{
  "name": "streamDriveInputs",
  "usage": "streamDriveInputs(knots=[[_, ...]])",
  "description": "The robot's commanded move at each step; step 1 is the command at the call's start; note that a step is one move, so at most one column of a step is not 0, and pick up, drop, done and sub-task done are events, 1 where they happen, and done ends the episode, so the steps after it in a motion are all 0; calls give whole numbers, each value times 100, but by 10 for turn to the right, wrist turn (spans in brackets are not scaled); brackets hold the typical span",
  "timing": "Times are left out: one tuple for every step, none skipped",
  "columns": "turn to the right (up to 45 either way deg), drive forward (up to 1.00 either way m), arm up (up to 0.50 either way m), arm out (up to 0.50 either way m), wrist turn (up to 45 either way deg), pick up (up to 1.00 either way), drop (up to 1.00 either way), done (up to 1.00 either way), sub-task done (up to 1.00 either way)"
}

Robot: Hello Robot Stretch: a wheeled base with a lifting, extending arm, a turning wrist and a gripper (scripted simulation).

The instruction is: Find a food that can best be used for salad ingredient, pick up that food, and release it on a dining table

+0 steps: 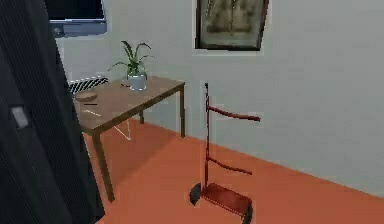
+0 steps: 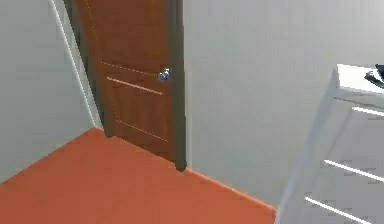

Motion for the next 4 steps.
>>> streamDriveInputs(knots=[[-450,0,0,0,0,0,0,0,0],[-450,0,0,0,0,0,0,0,0],[-330,0,0,0,0,0,0,0,0],[0,60,0,0,0,0,0,0,0]])
